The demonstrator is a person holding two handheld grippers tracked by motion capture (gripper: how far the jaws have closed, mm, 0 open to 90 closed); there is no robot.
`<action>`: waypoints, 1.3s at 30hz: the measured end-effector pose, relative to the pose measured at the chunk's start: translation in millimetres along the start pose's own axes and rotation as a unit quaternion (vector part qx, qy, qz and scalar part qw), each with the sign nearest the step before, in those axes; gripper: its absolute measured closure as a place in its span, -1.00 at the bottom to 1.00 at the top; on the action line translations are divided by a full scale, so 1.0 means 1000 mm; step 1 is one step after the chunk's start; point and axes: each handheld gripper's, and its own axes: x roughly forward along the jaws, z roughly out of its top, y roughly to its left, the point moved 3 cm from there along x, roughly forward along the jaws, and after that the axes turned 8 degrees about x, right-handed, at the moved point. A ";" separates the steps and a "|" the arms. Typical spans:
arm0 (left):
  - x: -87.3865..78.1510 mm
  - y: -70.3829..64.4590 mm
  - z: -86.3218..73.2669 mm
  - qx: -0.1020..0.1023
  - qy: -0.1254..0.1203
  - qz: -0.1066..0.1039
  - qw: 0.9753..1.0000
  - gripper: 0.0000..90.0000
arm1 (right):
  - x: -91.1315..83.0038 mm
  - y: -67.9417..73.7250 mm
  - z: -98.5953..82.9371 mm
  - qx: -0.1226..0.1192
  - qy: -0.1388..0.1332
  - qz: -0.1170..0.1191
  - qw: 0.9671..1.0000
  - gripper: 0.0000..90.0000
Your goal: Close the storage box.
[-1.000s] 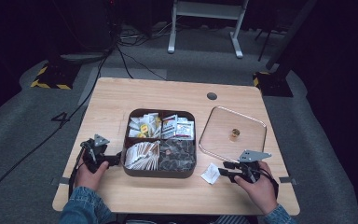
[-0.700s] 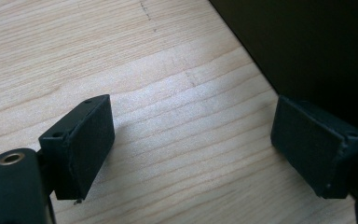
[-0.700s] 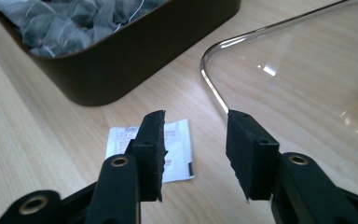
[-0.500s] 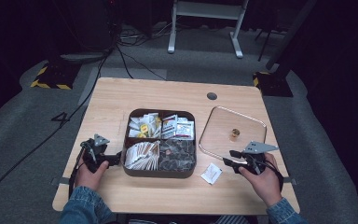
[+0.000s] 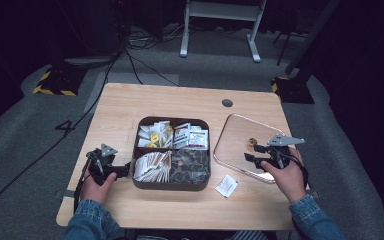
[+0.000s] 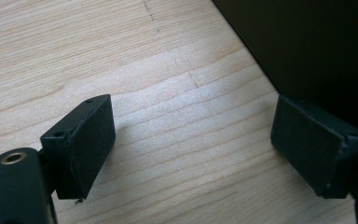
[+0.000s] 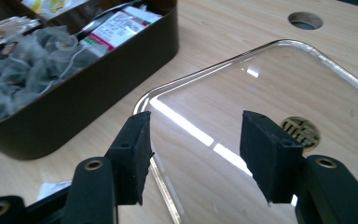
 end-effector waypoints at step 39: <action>-0.003 -0.001 -0.003 0.004 0.001 -0.001 1.000 -0.69 | 0.074 -0.085 -0.012 0.021 0.057 -0.052 0.997 0.29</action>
